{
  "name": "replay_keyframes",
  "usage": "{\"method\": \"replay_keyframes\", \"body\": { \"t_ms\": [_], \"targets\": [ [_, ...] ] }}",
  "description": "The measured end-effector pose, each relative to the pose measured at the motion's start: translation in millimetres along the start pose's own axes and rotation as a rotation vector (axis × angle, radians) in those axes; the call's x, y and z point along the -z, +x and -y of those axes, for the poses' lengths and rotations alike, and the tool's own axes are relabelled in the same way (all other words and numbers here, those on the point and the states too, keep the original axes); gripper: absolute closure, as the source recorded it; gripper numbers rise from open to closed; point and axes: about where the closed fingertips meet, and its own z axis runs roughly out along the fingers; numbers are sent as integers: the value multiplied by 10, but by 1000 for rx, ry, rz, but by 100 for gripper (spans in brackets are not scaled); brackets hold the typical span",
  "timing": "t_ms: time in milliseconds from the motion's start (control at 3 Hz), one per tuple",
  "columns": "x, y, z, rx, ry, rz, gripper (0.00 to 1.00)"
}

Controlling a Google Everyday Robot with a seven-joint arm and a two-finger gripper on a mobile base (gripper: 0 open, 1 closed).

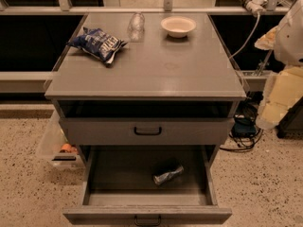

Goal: Pick redbull can from middle drawer and place on counter

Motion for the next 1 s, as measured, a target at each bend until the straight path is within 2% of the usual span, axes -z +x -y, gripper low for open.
{"method": "replay_keyframes", "body": {
  "t_ms": [667,1000],
  "targets": [
    [-44,58,-50,-19,19,19,0],
    [-278,200,-316,-47,20,101,0]
  ]
}}
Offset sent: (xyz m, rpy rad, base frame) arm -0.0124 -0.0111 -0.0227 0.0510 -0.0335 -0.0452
